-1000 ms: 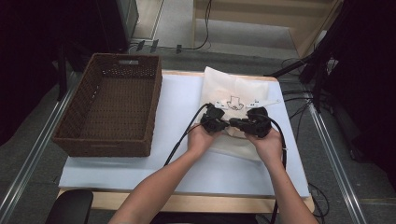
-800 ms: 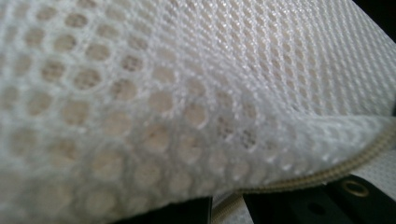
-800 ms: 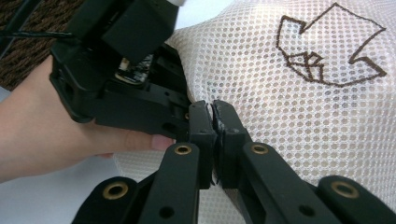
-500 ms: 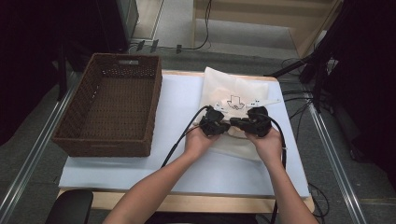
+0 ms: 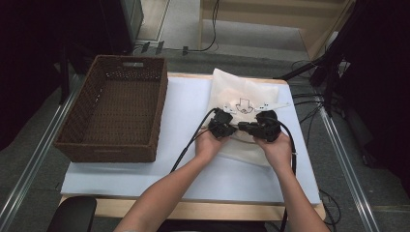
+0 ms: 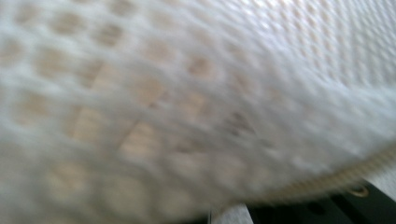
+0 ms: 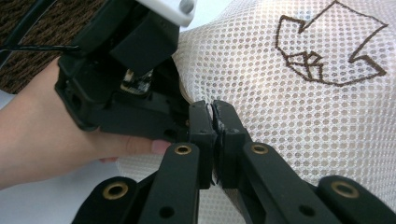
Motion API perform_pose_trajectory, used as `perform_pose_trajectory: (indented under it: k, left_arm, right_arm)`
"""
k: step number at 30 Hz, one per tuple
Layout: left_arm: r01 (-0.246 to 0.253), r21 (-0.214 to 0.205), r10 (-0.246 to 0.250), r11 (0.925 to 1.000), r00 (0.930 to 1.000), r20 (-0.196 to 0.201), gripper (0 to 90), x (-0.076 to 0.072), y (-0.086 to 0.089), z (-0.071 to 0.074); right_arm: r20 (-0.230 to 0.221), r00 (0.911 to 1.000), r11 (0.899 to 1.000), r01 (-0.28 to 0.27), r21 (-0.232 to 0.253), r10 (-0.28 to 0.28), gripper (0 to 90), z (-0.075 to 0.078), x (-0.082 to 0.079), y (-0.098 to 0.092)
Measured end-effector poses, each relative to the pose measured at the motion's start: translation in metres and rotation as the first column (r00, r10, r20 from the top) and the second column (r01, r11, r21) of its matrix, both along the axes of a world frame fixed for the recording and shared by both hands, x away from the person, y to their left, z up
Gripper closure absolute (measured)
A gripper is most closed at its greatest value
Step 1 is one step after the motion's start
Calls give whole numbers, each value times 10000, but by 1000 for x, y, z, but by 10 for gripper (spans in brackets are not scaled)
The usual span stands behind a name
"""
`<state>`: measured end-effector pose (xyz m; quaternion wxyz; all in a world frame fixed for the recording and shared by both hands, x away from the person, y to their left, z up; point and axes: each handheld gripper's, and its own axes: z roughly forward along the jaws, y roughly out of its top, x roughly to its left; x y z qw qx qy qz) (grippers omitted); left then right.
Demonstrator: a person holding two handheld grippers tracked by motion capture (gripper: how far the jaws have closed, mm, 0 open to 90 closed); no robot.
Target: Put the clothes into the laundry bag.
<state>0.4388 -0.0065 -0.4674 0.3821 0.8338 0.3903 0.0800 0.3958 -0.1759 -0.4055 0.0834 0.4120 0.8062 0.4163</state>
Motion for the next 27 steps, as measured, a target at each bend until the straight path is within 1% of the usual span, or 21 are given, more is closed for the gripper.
perform_pose_trajectory:
  k: [3,4,6,7,8,9,13,17,20,23,25,26,27]
  left_arm:
    - [-166,54,166,9998,9999,-25,900,3,-2,0]
    - [-128,116,128,9999,9999,-40,900,4,-2,0]
    - [-204,242,204,9995,9998,24,900,5,-3,0]
    - [-255,230,254,9994,9997,75,900,5,-4,0]
    - [-232,316,227,9992,9996,176,900,6,-5,-1]
    - [-292,303,285,9991,9993,248,900,6,-5,-2]
    - [-528,22,528,9986,9983,235,900,8,-6,-5]
    - [-533,-38,534,9986,9985,103,890,9,-5,-5]
    - [-346,-1,346,9994,9993,-157,849,7,-2,-2]
    - [-32,-53,30,10000,9991,-419,843,3,4,2]
    - [213,-88,-217,9997,9985,-493,841,-1,9,6]
    - [345,-121,-351,9993,9982,-487,839,-4,10,9]
    - [490,-70,-492,9988,9978,-450,838,-8,12,11]
  right_arm:
    - [-23,10000,10000,10,-35,-10,889,-1,1,1]
    - [-44,10000,10000,-8,-32,8,889,-2,2,1]
    - [-99,9999,10000,19,-39,-20,889,-3,3,2]
    - [-117,9999,10000,20,3,-20,889,-4,3,2]
    - [-120,9999,10000,3,-28,-3,889,-4,3,1]
    - [-119,9999,10000,9,-35,-9,889,-4,4,1]
    - [-151,9999,10000,32,-2,-32,889,-6,6,1]
    - [-212,9998,10000,64,54,-62,889,-7,6,1]
    - [-235,9997,9999,89,55,-88,889,-6,6,0]
    - [-164,9999,10000,55,67,-54,889,-6,6,-1]
    - [-140,9999,10000,71,51,-70,889,-5,5,-1]
    - [-135,9999,10000,78,50,-77,889,-5,4,-1]
    - [-139,9999,10000,59,44,-59,889,-4,4,-1]
